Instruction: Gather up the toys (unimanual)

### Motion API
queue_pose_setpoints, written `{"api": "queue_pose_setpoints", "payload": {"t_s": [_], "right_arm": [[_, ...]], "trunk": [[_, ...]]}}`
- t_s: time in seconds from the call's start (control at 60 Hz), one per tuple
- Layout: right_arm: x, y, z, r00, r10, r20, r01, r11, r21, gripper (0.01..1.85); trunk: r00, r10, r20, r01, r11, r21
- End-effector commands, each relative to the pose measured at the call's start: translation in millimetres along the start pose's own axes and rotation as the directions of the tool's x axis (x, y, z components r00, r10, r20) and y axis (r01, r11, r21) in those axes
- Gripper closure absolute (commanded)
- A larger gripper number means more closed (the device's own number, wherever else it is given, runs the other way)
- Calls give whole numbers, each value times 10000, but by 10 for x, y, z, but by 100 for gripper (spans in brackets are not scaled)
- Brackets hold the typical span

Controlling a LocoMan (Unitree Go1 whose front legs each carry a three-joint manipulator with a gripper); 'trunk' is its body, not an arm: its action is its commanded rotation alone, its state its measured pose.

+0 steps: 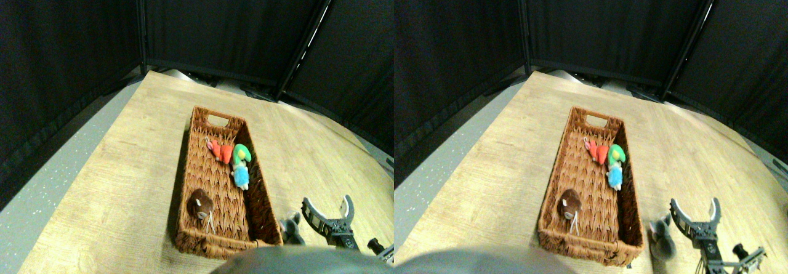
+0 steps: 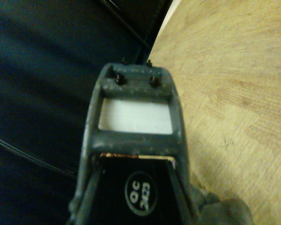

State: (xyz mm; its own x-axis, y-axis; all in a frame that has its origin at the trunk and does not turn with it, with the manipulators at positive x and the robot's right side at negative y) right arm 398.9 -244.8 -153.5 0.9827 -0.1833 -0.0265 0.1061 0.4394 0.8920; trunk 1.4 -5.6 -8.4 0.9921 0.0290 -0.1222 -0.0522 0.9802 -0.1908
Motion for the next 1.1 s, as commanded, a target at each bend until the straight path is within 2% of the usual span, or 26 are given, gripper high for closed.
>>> {"api": "queue_pose_setpoints", "payload": {"t_s": [0.017,0.183,0.283,0.367,0.517,0.65,0.75,0.867,1.0,1.1], "right_arm": [[-58,32,-44,9989,62,-456,-29,9974,725,105],[-141,-29,-117,9945,-137,-1042,279,9904,1357,100],[-218,-62,-209,9856,-555,-1598,792,9861,1461,102],[-262,-130,-287,9813,-805,-1751,1075,9827,1509,98],[-255,-335,-400,9688,-1278,-2126,1749,9597,2200,104],[-199,-530,-444,9567,-1629,-2413,2237,9417,2513,102],[-165,-658,-479,9579,-2011,-2049,2452,9443,2194,95],[-93,-764,-485,9603,-2067,-1876,2473,9417,2283,89],[-31,-777,-471,9595,-2230,-1722,2581,9408,2197,89],[12,-785,-460,9638,-2194,-1515,2500,9411,2276,89]], "trunk": [[9998,-31,200,38,9994,-331],[9999,3,108,2,9989,-460],[9999,61,97,-56,9985,-551],[9999,97,60,-93,9982,-594],[9999,140,50,-137,9977,-663],[9998,207,30,-205,9973,-706],[9998,217,31,-215,9974,-688],[9998,201,-9,-201,9977,-649],[9998,190,-7,-190,9980,-605],[9999,171,-5,-171,9981,-595]]}}
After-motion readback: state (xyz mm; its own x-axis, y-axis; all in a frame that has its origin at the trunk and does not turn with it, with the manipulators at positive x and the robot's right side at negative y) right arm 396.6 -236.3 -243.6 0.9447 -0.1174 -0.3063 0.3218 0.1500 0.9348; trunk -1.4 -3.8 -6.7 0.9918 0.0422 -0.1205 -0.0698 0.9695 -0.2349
